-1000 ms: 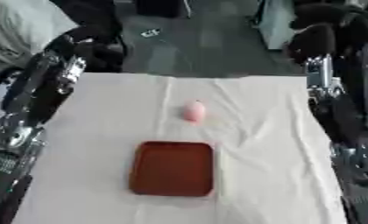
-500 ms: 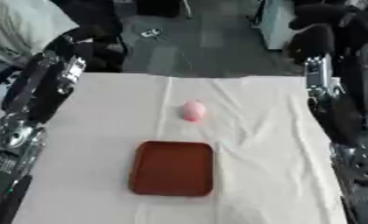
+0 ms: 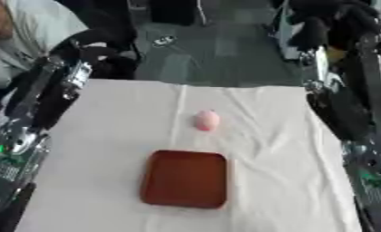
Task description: Pick up objects on the table and place them in the box.
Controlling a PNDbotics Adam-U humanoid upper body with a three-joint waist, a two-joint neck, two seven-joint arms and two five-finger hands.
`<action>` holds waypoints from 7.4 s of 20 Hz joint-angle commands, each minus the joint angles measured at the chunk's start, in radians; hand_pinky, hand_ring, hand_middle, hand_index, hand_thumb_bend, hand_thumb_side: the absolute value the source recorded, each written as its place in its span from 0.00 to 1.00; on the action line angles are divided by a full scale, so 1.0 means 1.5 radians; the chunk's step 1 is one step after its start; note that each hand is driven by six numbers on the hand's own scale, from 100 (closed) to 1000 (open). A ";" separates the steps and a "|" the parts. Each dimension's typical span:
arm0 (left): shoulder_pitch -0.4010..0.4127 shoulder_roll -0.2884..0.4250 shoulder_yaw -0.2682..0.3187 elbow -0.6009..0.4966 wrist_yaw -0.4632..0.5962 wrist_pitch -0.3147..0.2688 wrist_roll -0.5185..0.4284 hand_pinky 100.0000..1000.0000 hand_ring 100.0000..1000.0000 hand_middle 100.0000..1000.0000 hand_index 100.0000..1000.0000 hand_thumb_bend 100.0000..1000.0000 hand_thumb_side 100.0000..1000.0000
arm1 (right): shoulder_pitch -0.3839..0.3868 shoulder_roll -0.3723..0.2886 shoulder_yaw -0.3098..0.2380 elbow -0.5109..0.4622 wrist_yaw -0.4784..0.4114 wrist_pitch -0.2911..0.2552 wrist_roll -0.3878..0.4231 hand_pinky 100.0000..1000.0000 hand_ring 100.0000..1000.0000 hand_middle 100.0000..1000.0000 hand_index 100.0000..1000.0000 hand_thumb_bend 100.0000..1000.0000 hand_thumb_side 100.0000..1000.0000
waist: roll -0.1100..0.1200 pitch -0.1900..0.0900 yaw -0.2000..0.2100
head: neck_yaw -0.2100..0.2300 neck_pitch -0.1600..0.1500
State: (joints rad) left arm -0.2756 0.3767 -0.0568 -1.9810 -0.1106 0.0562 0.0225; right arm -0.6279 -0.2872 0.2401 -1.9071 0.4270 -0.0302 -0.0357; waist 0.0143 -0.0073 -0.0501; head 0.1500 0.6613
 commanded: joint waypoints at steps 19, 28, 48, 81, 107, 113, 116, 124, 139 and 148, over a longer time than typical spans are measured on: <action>-0.006 -0.001 0.002 -0.013 0.004 0.001 -0.007 0.67 0.74 0.82 0.90 0.00 0.74 | -0.278 0.047 0.012 0.564 0.327 -0.010 -0.008 0.46 0.63 0.79 0.91 0.47 0.42 | 0.002 -0.001 0.006 | -0.026 -0.022; -0.016 -0.011 -0.001 -0.013 0.007 0.000 -0.010 0.66 0.74 0.82 0.90 0.00 0.75 | -0.341 0.057 -0.038 0.742 0.497 -0.027 -0.022 0.64 0.73 0.84 0.94 0.83 0.52 | 0.004 0.012 0.016 | -0.039 -0.036; -0.043 -0.032 -0.007 -0.013 0.016 -0.004 -0.019 0.66 0.74 0.82 0.90 0.00 0.75 | -0.372 0.068 -0.088 0.853 0.581 -0.008 -0.019 0.67 0.73 0.83 0.93 0.77 0.63 | 0.003 0.036 0.043 | -0.054 -0.059; -0.075 -0.054 -0.018 -0.013 0.028 -0.011 -0.030 0.65 0.73 0.82 0.90 0.00 0.75 | -0.373 0.082 -0.088 0.874 0.526 -0.008 -0.005 0.66 0.72 0.81 0.90 0.67 0.73 | -0.009 0.081 0.090 | -0.049 -0.093; -0.099 -0.060 -0.018 -0.013 0.029 -0.020 -0.030 0.65 0.73 0.82 0.90 0.00 0.75 | -0.368 0.067 -0.110 0.912 0.565 0.022 -0.013 0.64 0.66 0.75 0.90 0.65 0.64 | -0.013 0.119 0.121 | -0.051 -0.145; -0.109 -0.061 -0.020 -0.013 0.030 -0.022 -0.032 0.65 0.73 0.82 0.90 0.00 0.75 | -0.371 0.058 -0.113 0.915 0.558 0.023 -0.024 0.54 0.60 0.70 0.90 0.63 0.62 | -0.018 0.134 0.133 | -0.053 -0.160; -0.112 -0.062 -0.020 -0.013 0.031 -0.023 -0.033 0.65 0.73 0.82 0.90 0.00 0.75 | -0.372 0.056 -0.113 0.916 0.551 0.022 -0.032 0.47 0.57 0.69 0.90 0.62 0.61 | -0.019 0.137 0.137 | -0.054 -0.165; -0.115 -0.062 -0.020 -0.013 0.031 -0.024 -0.034 0.65 0.73 0.82 0.90 0.00 0.74 | -0.371 0.054 -0.113 0.919 0.537 0.011 -0.045 0.00 0.37 0.55 0.80 0.57 0.54 | -0.020 0.139 0.137 | -0.051 -0.165; -0.118 -0.061 -0.020 -0.013 0.030 -0.024 -0.036 0.65 0.73 0.82 0.90 0.00 0.73 | -0.365 0.052 -0.115 0.921 0.503 0.003 -0.121 0.00 0.00 0.08 0.40 0.31 0.38 | -0.019 0.140 0.136 | -0.047 -0.165; -0.118 -0.059 -0.019 -0.013 0.030 -0.024 -0.036 0.65 0.73 0.82 0.90 0.00 0.74 | -0.361 0.048 -0.110 0.917 0.518 -0.012 -0.214 0.00 0.00 0.00 0.28 0.00 0.59 | -0.020 0.139 0.133 | -0.044 -0.164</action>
State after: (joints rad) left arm -0.4390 0.2800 -0.0883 -1.9845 -0.0668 0.0210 -0.0299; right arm -1.1505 -0.1900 0.0739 -0.5161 1.1969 -0.0471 -0.3364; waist -0.0183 0.2156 0.1500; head 0.0802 0.4272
